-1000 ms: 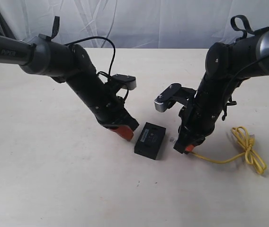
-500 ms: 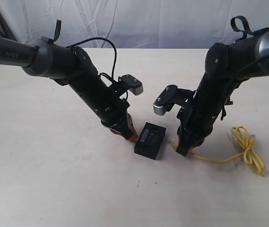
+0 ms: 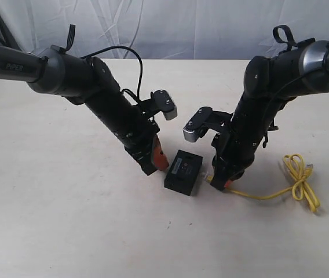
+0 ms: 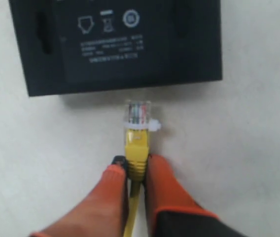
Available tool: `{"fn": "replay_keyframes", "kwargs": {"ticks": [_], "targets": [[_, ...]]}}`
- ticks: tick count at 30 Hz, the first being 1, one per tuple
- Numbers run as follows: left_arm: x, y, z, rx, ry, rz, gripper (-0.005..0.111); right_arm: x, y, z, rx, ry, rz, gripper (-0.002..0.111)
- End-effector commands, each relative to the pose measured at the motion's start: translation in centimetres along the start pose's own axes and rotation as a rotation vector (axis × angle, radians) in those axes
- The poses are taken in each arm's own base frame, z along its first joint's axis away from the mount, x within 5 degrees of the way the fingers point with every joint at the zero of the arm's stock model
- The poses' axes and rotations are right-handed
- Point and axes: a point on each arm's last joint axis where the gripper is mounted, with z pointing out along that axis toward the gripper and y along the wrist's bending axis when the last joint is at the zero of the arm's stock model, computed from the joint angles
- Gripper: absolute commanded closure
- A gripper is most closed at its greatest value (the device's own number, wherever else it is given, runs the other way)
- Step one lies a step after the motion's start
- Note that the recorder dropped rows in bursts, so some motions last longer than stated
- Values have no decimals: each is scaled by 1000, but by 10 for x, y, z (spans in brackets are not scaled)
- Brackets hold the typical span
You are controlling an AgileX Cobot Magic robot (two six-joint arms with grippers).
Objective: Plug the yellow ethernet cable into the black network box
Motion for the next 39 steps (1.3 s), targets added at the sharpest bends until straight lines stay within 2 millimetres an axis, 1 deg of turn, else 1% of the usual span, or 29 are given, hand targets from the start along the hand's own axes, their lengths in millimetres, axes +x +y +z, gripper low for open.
{"fn": "replay_keyframes", "kwargs": {"ticks": [1,4,9,13,19,22,28,35,39], "targets": [[-2,1,1,-21,-19,10,107,-3,3,0,0,6,-14,109],[-2,1,1,-11,-17,39,107,-8,9,5,6,22,-50,109],[1,2,6,-2,-8,51,107,-14,10,9,43,4,-63,109],[5,0,12,40,4,103,107,-13,9,8,58,22,-82,109],[4,0,12,34,0,157,107,-11,7,8,75,43,-105,109],[4,0,12,34,0,157,107,-11,6,8,80,51,-114,109],[4,1,12,32,0,159,107,-16,3,-2,89,65,-108,109],[4,1,12,26,-1,159,107,-17,2,-2,104,52,-110,109],[4,1,12,26,-1,159,107,-18,1,4,90,54,-101,109]]}}
